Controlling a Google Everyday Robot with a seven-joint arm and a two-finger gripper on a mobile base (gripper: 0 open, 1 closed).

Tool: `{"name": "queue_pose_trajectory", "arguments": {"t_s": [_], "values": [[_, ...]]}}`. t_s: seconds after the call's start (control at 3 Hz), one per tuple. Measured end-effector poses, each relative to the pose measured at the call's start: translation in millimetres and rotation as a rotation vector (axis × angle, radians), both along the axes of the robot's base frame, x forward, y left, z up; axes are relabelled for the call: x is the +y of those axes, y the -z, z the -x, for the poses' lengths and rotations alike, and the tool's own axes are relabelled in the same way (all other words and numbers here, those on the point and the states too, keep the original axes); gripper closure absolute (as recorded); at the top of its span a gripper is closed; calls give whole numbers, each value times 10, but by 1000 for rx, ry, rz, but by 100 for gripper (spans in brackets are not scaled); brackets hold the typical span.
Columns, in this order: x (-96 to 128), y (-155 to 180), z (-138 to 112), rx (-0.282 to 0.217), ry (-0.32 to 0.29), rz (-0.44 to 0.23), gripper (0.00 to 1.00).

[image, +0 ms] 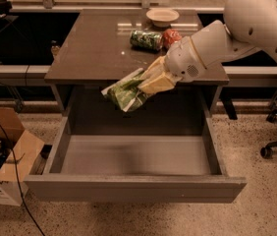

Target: Place green jalapeno chip bag into top drawer

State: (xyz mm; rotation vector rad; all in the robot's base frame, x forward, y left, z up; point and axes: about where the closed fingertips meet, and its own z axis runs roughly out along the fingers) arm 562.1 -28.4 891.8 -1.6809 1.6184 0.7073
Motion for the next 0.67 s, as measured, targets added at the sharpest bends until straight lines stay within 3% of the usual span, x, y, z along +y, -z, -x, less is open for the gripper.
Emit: {"name": "queue_pose_trajectory", "arguments": {"t_s": [0.67], "values": [[-218, 827, 252, 203, 71, 38, 100]]}}
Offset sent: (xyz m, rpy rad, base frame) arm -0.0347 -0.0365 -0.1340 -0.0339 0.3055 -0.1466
